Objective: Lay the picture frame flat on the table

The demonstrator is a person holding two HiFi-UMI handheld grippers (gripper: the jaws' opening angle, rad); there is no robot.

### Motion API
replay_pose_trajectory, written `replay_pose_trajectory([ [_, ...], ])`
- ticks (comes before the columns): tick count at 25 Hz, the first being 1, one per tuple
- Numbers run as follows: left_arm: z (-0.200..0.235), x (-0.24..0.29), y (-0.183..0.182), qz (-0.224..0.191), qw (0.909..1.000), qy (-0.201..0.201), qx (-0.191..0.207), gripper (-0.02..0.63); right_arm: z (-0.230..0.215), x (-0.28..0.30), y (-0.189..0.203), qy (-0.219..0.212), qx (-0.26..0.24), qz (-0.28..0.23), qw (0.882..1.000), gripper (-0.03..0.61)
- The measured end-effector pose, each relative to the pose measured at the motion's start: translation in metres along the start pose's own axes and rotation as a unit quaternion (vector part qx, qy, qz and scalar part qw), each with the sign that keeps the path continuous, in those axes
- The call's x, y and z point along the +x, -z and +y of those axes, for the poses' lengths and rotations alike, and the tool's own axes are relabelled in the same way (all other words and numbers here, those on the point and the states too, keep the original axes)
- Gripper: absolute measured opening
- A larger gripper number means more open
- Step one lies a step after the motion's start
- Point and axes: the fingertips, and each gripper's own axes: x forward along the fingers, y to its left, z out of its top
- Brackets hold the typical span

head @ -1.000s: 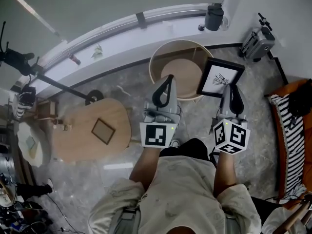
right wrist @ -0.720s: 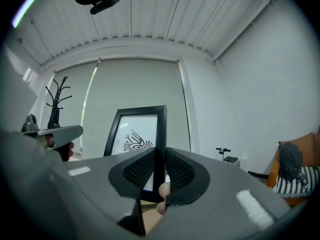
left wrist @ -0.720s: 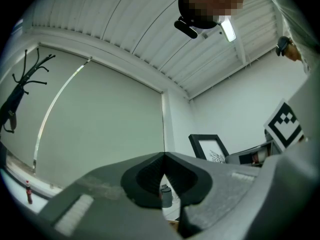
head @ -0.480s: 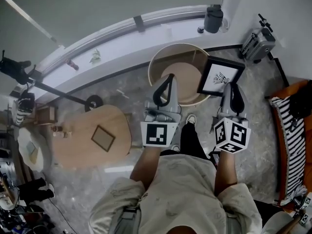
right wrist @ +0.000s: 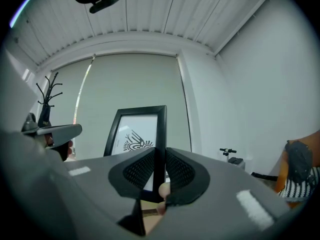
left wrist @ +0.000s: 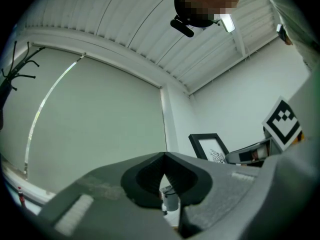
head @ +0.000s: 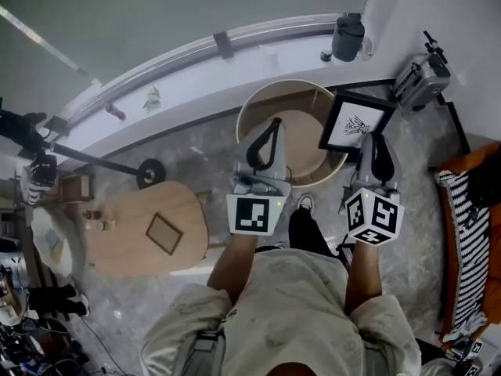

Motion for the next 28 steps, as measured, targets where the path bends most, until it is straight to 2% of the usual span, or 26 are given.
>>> replay_pose_trajectory([
  [16,0.007,0.144,0.047,0.038,0.9992,-0.008,-0.001,0.003,-0.063,0.141,0.018,-0.008,0.024,0.039,0.999,0.07],
  [23,0.009,0.183,0.06,0.045,0.9987,-0.022,-0.002,0.003,-0.082,0.184,0.024,-0.02,0.034,0.048,0.998,0.071],
  [28,0.024,0.193,0.075,0.064,0.9975,-0.03,-0.002,0.003,-0.075,0.207,0.038,-0.024,0.035,0.061,0.997,0.071],
])
